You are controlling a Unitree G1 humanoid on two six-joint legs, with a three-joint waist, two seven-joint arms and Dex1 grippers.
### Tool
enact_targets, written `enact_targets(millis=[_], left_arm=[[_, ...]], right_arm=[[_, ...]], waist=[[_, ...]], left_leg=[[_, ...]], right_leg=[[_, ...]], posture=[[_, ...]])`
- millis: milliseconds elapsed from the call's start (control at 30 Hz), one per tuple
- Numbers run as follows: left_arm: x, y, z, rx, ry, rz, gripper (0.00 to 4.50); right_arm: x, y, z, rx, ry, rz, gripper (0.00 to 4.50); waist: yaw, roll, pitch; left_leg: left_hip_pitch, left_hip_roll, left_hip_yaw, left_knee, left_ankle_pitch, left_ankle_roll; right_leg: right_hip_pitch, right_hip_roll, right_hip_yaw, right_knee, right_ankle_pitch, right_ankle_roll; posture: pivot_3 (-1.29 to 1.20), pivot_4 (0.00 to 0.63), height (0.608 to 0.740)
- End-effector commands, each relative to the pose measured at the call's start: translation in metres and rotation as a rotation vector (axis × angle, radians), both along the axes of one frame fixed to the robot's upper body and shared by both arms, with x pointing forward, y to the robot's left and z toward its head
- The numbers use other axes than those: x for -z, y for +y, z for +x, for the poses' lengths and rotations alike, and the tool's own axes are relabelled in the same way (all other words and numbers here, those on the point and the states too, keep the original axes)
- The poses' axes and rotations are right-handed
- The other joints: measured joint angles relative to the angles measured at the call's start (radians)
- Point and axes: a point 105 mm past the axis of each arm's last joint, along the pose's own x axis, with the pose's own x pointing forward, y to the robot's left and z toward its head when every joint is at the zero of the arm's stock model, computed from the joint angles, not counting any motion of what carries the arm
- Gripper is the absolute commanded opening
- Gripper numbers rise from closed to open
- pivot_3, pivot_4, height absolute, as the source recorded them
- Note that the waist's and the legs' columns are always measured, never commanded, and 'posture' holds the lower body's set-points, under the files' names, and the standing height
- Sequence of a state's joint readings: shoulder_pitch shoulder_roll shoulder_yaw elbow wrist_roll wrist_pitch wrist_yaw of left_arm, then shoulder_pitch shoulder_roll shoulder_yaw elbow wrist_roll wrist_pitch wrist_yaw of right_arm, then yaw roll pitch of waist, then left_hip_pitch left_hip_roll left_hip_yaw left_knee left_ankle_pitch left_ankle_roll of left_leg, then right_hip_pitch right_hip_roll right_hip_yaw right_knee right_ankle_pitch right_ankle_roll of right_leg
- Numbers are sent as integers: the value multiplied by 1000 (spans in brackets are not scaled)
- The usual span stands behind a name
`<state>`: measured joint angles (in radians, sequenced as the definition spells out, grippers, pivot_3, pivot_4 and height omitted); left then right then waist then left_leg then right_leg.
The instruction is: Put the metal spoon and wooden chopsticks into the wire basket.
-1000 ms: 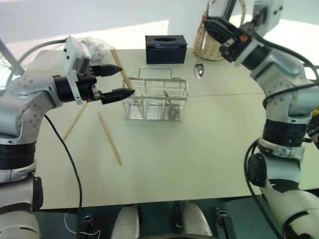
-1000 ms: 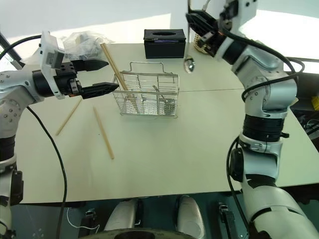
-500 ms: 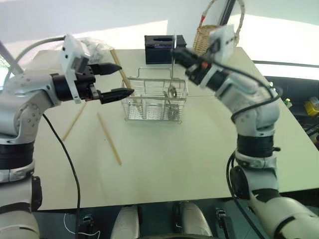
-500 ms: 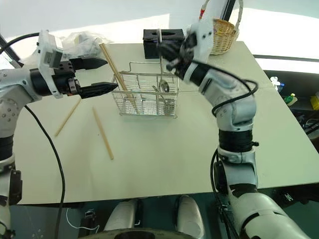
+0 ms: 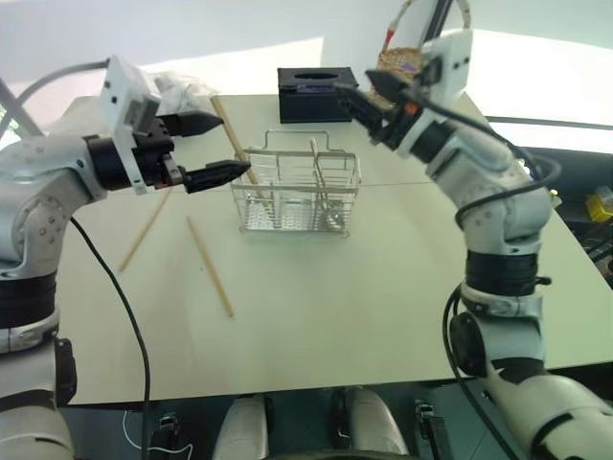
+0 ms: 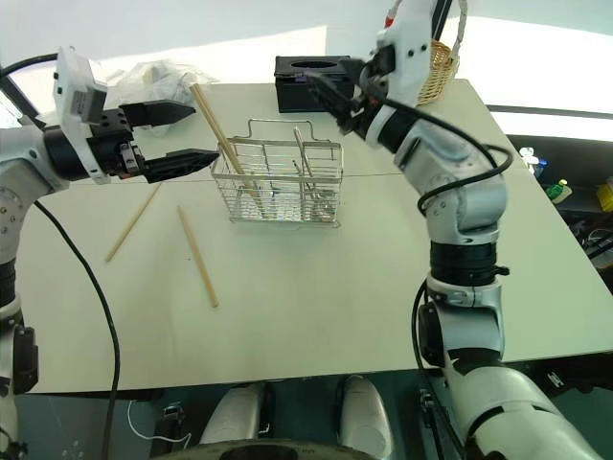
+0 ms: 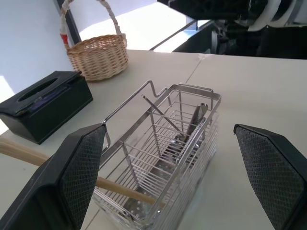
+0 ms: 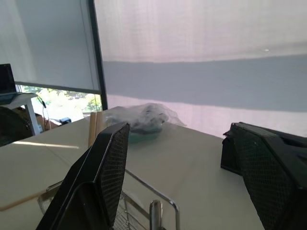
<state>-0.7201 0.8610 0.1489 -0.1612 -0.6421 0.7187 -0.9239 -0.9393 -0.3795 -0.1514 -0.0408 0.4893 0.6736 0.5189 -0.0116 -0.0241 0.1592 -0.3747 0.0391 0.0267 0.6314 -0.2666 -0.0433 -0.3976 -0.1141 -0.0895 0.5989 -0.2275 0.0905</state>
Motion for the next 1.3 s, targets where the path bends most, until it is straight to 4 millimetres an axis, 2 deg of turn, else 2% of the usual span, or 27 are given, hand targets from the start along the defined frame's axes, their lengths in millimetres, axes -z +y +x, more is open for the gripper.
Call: enact_targets(millis=[33,100,200,267,333,400,467,633,800,1000,1300], left_arm=[[-18,15,1,-67,-58,-40,4500],[-19,28,6,-122,-48,-49,4500],[-18,62,22,-270,-18,-56,4500],[-12,88,38,-398,23,-60,4500],[2,115,54,-535,113,-57,4500],[20,133,67,-629,202,-19,4500],[39,142,77,-688,293,29,4500],[80,146,94,-758,477,115,4500],[114,149,98,-839,562,197,4500],[135,149,98,-878,594,244,4500],[156,148,94,-895,654,271,4500]], right_arm=[[-40,-9,-30,-135,-136,-38,3426],[-42,-13,-52,-234,-186,-165,3426],[-27,-22,-78,-353,-168,-317,3426],[-17,-27,-81,-355,-127,-348,3426],[-5,-30,-83,-350,-82,-348,3426],[9,-32,-85,-345,-41,-348,3426],[24,-31,-90,-345,-9,-367,3426],[44,-31,-98,-330,45,-371,3426],[61,-32,-113,-338,98,-410,3426],[76,-33,-135,-385,145,-473,3426],[67,-38,-131,-337,136,-425,3426]], waist=[[0,0,0],[0,0,0],[1,-1,0],[-1,-2,-1],[0,-2,-1],[0,-2,-1],[5,-3,-1],[25,-6,-1],[26,-11,-2],[24,-13,-1],[25,-14,-2]], left_leg=[[0,0,0,0,0,0],[0,0,0,-1,0,0],[0,0,0,-2,-1,1],[1,0,0,-2,-1,2],[1,0,1,-1,-1,2],[1,0,1,0,-1,2],[1,0,1,0,-1,2],[-1,-1,1,0,-1,2],[-3,-1,1,0,-2,3],[-3,-1,1,0,-3,4],[-1,0,1,1,-3,4]], right_leg=[[0,0,0,0,0,0],[0,0,0,0,0,0],[0,0,0,-1,0,0],[0,0,0,-2,0,0],[0,0,0,-2,0,1],[0,0,0,-2,-1,1],[1,0,0,-1,-1,1],[0,0,0,-2,0,1],[-1,-1,-1,-1,0,1],[-2,-1,-1,-3,0,1],[-2,-2,-1,-2,0,1]], posture=[[0,150,712],[0,150,712],[0,150,712],[0,150,712],[0,150,712],[0,150,712],[0,150,712],[0,150,712],[0,150,712],[0,150,712],[0,150,712]])
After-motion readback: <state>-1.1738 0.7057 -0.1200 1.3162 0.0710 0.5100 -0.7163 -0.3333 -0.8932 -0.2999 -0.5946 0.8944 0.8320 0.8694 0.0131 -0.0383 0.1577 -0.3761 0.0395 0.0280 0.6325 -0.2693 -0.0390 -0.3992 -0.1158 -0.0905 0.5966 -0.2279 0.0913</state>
